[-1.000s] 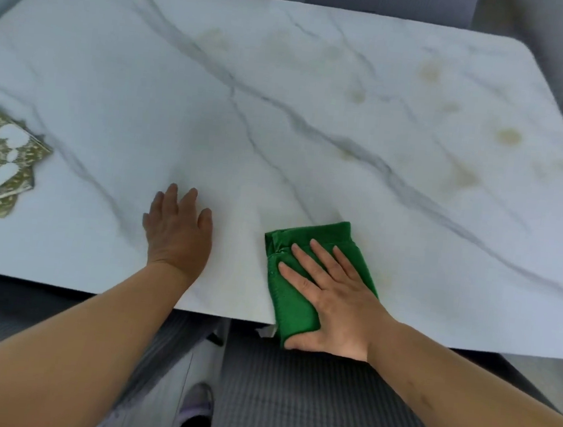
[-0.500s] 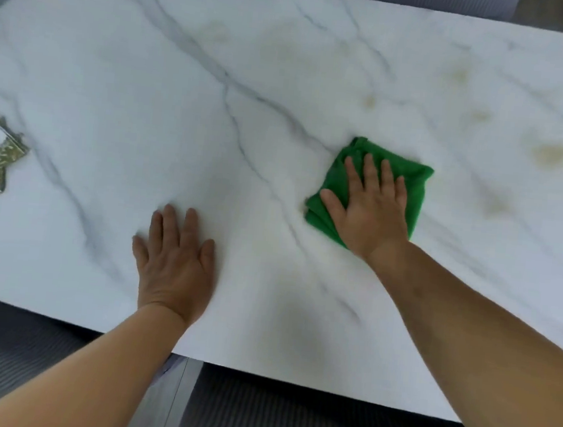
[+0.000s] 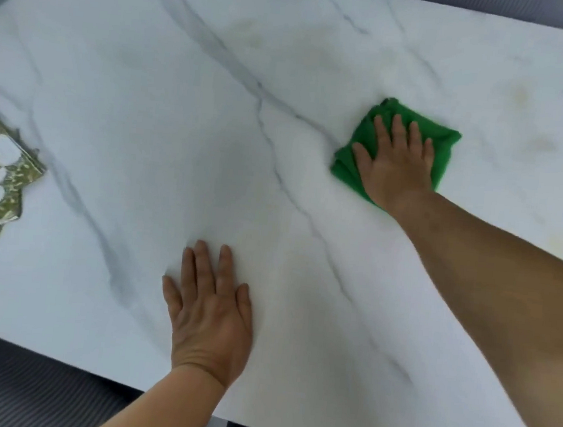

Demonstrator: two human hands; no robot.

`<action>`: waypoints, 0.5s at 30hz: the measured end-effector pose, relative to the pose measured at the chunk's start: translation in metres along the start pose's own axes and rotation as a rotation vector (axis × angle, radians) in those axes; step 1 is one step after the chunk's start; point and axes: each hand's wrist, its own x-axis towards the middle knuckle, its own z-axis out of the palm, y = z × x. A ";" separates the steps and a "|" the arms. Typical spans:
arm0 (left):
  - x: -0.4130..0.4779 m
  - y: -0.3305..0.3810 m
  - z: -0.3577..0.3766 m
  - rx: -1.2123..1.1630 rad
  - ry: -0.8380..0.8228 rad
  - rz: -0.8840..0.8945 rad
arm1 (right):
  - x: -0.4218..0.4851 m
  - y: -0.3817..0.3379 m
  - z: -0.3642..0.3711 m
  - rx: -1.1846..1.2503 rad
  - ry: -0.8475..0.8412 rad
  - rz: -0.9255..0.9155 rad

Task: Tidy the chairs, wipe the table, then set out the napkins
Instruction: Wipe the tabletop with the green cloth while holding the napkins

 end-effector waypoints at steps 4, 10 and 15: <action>0.002 -0.003 0.005 0.012 0.019 0.017 | -0.011 -0.103 0.014 0.045 -0.032 -0.322; 0.003 -0.002 0.002 0.004 0.009 0.016 | -0.121 -0.022 0.018 0.037 -0.017 -0.526; 0.004 -0.001 0.003 0.002 0.014 0.016 | -0.052 0.056 0.000 -0.049 0.027 0.043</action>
